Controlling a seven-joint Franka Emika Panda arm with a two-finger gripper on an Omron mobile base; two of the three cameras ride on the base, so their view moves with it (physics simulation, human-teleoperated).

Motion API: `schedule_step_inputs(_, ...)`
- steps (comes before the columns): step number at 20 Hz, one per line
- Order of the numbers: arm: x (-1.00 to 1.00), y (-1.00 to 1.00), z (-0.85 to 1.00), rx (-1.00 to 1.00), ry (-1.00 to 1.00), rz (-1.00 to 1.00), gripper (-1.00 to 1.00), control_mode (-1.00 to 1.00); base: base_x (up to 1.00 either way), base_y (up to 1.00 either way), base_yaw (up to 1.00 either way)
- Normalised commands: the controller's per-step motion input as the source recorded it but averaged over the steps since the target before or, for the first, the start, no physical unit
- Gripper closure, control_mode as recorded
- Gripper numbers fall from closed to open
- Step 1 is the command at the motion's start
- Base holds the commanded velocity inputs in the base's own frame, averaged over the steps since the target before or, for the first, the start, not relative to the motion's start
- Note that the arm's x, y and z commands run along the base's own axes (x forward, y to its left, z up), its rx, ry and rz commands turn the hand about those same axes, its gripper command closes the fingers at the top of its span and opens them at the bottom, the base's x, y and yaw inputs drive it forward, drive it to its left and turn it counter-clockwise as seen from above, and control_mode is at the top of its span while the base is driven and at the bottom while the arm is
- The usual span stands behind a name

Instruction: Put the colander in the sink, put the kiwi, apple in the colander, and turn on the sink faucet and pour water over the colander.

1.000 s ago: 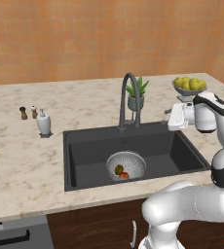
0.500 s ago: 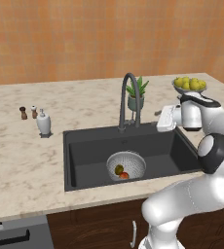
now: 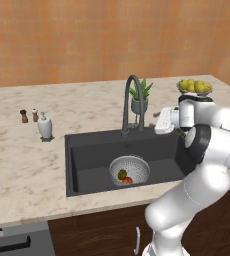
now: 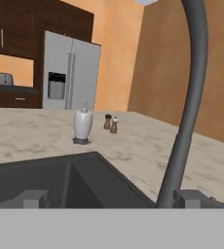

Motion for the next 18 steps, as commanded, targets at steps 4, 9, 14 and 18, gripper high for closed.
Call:
schedule_step_inputs(4, 0.27, 0.08, -0.02, 0.00, -0.03, 0.02, -1.00, -1.00, 0.00, 0.00, 0.00)
schedule_step_inputs(9, 0.33, 0.08, 0.00, 0.00, -0.03, 0.01, -1.00, -1.00, 0.00, 0.00, 0.00)
schedule_step_inputs(14, 0.37, 0.06, -0.10, 0.00, -0.01, 0.00, -1.00, -1.00, 0.00, 0.00, 0.00)
schedule_step_inputs(18, 0.35, 0.00, -0.17, 0.00, 0.00, 0.00, -1.00, -1.00, 0.00, 0.00, 0.00)
